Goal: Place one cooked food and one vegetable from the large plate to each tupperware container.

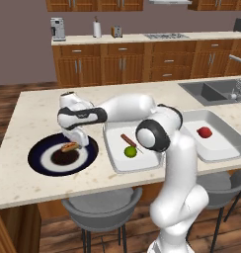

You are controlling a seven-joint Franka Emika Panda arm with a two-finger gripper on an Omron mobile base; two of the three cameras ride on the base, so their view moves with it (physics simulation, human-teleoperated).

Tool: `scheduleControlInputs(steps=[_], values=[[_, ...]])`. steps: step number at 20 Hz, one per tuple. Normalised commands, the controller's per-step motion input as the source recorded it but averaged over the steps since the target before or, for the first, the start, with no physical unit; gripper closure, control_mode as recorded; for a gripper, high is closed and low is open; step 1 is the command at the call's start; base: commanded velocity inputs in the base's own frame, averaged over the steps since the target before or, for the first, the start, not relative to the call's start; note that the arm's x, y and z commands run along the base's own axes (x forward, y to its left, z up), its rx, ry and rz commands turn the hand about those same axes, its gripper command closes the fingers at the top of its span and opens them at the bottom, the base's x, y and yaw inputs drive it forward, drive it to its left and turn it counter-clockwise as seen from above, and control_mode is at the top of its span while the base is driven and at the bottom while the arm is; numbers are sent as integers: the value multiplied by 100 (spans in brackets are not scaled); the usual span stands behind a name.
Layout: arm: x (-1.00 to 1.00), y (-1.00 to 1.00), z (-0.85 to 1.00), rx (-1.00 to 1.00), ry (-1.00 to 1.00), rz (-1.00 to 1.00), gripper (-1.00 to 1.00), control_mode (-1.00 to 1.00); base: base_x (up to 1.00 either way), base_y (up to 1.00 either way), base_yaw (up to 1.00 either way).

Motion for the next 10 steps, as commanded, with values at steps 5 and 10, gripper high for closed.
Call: scheduleControlInputs(steps=[5, 10], values=[[-11, -64, 99, 0, -3, -39, 100, -100, 0, 0, 0], [0, -72, 55, 0, -1, -57, 100, -100, 0, 0, 0]])
